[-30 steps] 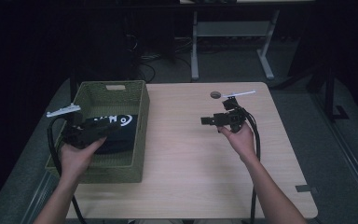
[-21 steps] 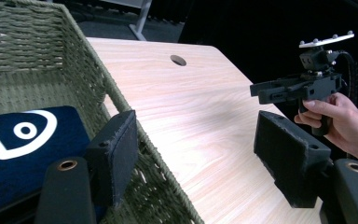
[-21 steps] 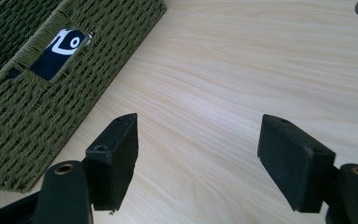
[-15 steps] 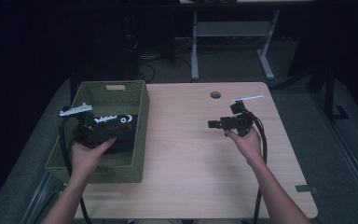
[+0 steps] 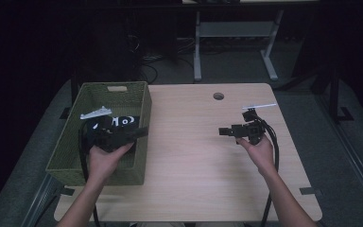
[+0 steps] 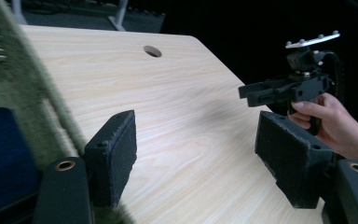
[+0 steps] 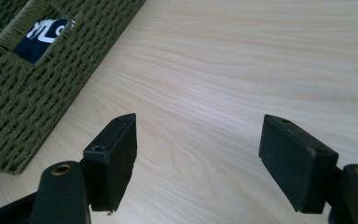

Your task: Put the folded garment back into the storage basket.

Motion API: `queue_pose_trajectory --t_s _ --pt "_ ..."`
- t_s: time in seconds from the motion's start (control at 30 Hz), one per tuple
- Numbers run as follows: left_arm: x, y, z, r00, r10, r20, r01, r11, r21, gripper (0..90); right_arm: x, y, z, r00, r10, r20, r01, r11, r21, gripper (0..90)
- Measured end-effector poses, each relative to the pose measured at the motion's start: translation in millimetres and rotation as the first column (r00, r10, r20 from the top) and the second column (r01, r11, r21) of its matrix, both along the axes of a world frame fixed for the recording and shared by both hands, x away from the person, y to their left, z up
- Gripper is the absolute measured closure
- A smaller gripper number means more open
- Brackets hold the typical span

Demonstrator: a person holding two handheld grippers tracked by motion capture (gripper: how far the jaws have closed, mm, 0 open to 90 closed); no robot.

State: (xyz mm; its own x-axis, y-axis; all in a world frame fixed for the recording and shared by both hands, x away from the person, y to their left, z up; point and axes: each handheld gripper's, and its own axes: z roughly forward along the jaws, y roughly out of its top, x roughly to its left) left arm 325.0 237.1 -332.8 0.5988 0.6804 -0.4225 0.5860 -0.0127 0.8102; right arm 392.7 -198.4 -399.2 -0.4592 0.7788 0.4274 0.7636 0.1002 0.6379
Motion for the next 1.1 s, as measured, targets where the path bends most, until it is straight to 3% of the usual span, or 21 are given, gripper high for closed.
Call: queue_pose_trajectory --t_s 0.4,0.63,1.1 --pt "4.8 -38.3 -9.2 0.9990 -0.046 -0.002 0.046 0.9990 0.001 28.6 -9.2 -24.7 -13.8 0.9994 -0.027 -0.023 0.027 1.000 0.014 26.3" --pt "7.5 -59.8 -22.3 0.9977 -0.065 -0.018 0.065 0.9979 -0.005 28.4 -17.9 -42.6 -21.6 0.9987 -0.043 -0.025 0.044 0.999 0.021 26.2" --pt "7.9 -97.8 -34.0 0.9934 -0.113 -0.019 0.114 0.9926 0.043 28.1 -34.9 -70.6 -31.1 0.9973 -0.066 -0.031 0.067 0.997 0.039 25.4"
